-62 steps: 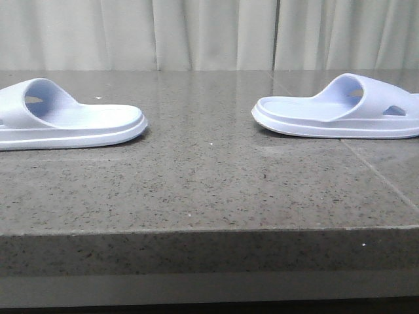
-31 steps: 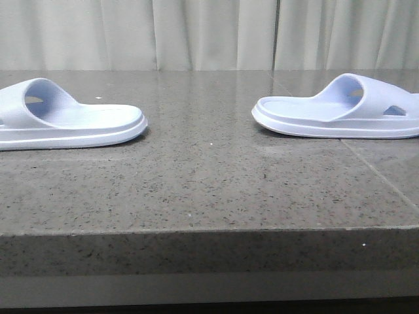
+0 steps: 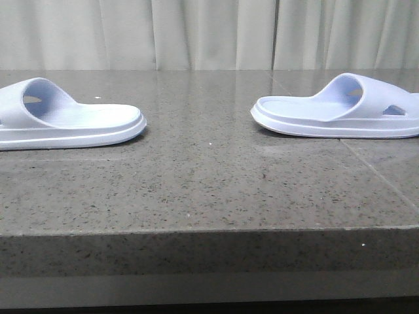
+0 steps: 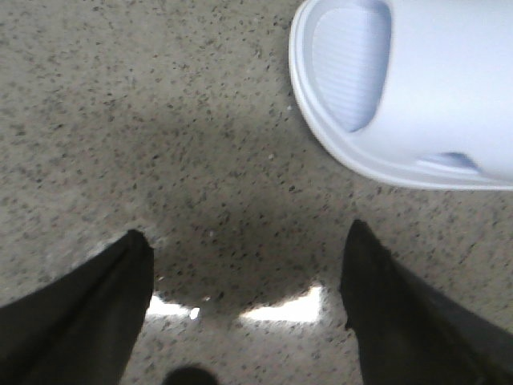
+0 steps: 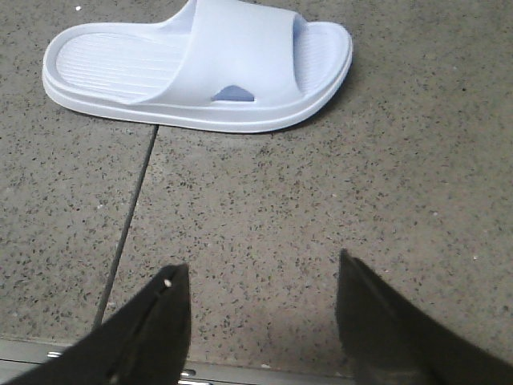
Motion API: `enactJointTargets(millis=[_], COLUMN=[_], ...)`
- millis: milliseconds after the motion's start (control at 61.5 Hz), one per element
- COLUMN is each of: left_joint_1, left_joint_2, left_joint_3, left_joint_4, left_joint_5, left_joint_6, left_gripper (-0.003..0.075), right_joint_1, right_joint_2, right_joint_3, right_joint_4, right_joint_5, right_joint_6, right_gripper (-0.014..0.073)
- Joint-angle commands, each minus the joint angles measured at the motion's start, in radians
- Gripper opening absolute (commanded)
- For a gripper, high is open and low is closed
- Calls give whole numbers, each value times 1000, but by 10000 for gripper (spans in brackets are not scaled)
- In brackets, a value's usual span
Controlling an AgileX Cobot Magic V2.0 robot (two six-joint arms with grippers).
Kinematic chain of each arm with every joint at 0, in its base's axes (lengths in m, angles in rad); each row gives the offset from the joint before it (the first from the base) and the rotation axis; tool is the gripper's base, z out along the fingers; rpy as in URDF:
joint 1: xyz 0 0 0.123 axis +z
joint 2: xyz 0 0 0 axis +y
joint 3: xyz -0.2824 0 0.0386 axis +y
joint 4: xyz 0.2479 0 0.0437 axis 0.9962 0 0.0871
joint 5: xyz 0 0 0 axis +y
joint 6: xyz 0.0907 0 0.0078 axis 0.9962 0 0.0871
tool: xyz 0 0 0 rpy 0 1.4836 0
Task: Insert blue slippers together front up
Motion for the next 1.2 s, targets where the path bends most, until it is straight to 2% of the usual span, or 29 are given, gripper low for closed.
enactJointTargets(millis=[0,49,163,244,325,455,894,1187], left_joint_1=[89,146,234,257,257,257,242,165], left_joint_2=[23,50,111,154,190,245,379,437], left_joint_3=[-45,-45,-45,-45,-45,-45,-49,-49], left_joint_4=[-218,-353,-538,-642,-702,-754,-824,-838], left_joint_5=[-36,-34,-20,-20,-24,-26,-45,-78], left_joint_6=[157,238,375,432,473,505,584,609], left_gripper=[494,494,489,443,365,295,295,295], right_joint_1=[-3,-3,-3,-3,-3,-3,-3,-3], right_joint_2=[10,10,10,10,10,11,11,12], right_joint_3=[-31,-31,-31,-31,-31,-31,-31,-31], right_joint_4=[3,3,3,3,3,3,3,3], right_joint_5=[-67,-67,-67,-67,-67,-67,-67,-66], right_joint_6=[-3,-3,-3,-3,-3,-3,-3,-3], right_gripper=[437,437,437,437,437,437,437,437])
